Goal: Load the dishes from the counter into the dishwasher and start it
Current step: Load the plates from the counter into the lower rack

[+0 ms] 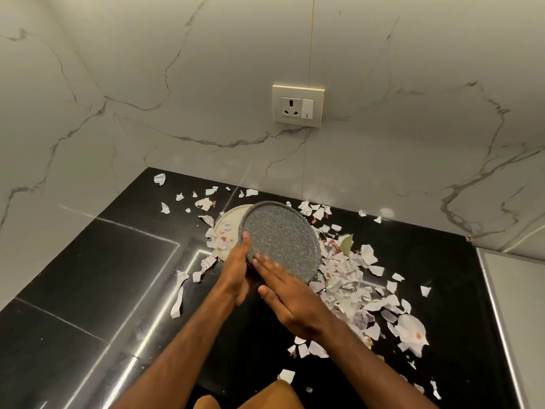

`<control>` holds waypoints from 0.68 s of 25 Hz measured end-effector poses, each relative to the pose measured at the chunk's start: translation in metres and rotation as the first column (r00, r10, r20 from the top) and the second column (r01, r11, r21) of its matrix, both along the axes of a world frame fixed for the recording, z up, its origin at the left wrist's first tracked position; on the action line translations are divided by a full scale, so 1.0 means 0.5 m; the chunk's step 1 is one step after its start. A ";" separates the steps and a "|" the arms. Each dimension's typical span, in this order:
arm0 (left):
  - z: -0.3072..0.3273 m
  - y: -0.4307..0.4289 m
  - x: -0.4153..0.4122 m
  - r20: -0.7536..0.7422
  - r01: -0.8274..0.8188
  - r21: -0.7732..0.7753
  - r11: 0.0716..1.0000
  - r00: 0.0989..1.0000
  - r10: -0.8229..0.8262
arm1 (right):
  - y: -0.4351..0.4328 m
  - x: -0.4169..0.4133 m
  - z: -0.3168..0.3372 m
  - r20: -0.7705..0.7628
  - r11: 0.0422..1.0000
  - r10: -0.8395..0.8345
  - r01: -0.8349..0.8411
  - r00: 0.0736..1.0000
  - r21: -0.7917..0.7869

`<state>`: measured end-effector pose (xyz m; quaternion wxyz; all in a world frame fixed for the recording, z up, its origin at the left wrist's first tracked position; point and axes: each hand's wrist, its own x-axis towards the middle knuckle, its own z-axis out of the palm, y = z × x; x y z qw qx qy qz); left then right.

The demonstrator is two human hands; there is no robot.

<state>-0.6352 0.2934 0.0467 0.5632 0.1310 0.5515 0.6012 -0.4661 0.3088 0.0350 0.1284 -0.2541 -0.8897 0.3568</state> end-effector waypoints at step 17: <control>-0.021 -0.022 0.064 -0.164 0.164 -0.021 0.986 0.973 -0.165 | 0.080 -0.013 -0.033 0.086 0.948 -0.312 0.316 0.946 -0.042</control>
